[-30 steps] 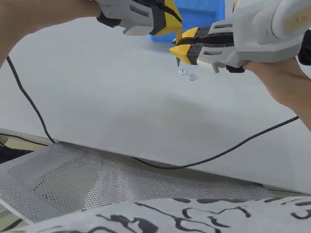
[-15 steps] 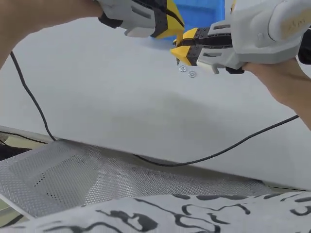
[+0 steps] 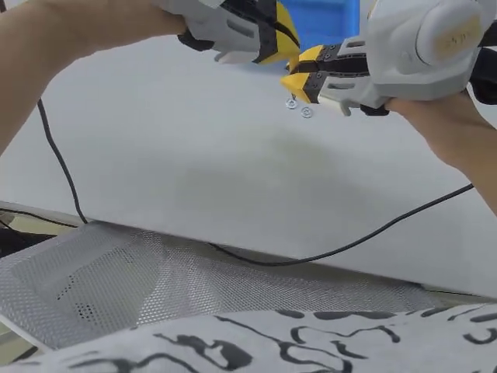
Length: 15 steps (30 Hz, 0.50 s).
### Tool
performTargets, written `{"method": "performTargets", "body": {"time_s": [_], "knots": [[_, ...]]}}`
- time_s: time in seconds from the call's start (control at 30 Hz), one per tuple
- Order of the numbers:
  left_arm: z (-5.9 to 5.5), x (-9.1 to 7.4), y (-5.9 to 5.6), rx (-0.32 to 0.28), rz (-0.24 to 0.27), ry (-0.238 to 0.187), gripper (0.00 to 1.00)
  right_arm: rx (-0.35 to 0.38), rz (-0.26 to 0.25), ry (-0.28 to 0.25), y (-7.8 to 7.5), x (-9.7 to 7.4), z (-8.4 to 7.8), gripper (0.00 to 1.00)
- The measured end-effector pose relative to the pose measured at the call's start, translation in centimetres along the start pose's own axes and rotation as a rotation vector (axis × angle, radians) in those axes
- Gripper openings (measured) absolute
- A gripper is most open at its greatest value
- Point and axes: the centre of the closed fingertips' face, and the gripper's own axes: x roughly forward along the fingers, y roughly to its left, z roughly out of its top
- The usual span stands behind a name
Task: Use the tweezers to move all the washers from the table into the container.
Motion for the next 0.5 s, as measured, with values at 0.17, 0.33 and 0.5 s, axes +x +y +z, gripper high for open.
{"method": "performTargets", "body": {"time_s": [0.17,0.33,0.5], "knots": [[-0.04,0.13,0.4,0.001,0.003,0.001,0.0,0.021,0.002,-0.01,-0.49,0.25,-0.07,0.05],[-0.53,0.55,0.65,-0.005,-0.001,0.012,0.0,0.03,0.003,-0.009,-0.62,0.67,-0.38,0.05],[-0.73,0.8,0.58,0.007,-0.001,0.024,0.0,0.062,0.002,-0.014,-0.77,0.95,-0.81,0.05]]}}
